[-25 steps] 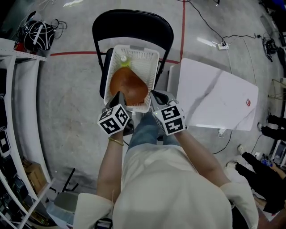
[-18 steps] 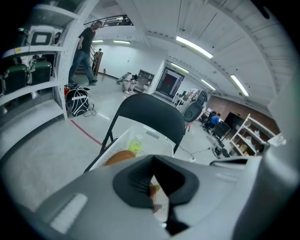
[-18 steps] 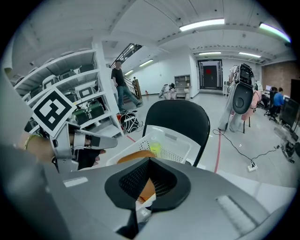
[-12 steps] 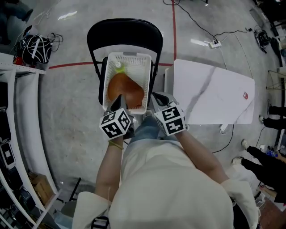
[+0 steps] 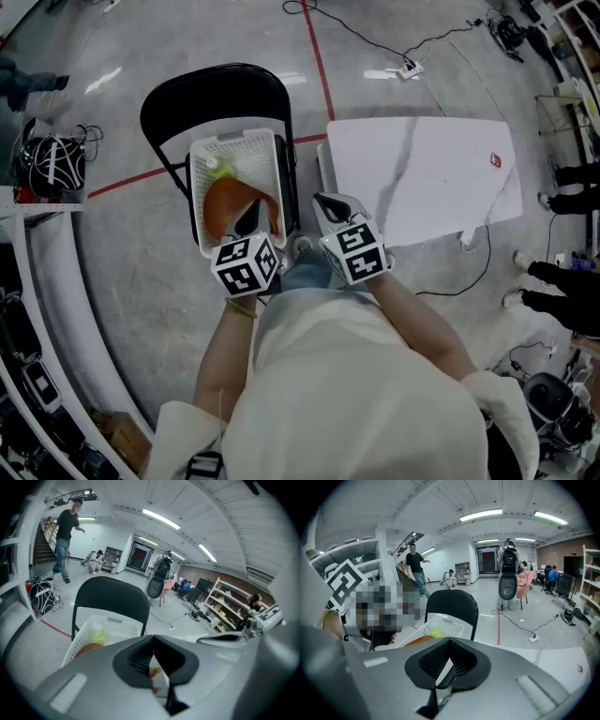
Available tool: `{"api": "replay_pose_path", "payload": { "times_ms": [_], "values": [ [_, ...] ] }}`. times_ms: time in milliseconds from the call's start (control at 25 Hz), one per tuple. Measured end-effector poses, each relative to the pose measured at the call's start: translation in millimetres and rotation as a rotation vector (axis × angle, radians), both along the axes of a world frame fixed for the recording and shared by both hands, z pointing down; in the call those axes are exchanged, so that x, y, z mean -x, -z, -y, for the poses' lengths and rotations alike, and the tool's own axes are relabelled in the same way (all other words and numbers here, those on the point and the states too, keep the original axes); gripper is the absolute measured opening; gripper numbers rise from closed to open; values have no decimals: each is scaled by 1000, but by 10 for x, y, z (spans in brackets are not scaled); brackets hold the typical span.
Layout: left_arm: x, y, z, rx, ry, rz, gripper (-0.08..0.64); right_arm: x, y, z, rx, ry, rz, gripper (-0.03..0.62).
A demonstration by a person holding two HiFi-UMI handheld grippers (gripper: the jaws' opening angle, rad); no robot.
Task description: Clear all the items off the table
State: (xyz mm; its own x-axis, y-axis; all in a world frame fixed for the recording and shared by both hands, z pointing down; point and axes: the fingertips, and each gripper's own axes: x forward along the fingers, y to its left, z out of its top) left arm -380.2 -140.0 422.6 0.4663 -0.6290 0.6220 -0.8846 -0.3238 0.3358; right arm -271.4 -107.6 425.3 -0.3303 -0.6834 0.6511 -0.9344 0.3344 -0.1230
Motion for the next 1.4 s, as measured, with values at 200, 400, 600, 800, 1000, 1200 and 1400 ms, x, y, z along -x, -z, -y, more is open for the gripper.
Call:
{"api": "replay_pose_path", "payload": {
  "times_ms": [200,400,600,800,1000,1200,1400],
  "values": [
    [-560,126,-5,-26,-109,-6,8,-437,78,-140,-19,-92,6,-2],
    [-1125,204,-165,-37,-203,-6,8,-927,108,-415,-25,-182,13,-2],
    [-1652,239,-436,-41,-267,-2,8,-1451,161,-743,-32,-256,19,-2],
    [-2170,269,-752,-36,-309,-9,8,-1998,227,-1111,-42,-310,18,-2],
    [-2715,293,-1069,-33,-348,-21,9,-2536,248,-1481,-42,-355,13,-2],
    [-3217,305,-1320,-35,-392,-15,9,-3013,284,-1781,-48,-399,14,-2],
    [-3674,269,-1547,-31,-428,-8,9,-3446,285,-2058,-63,-440,17,-2]
  ]
}}
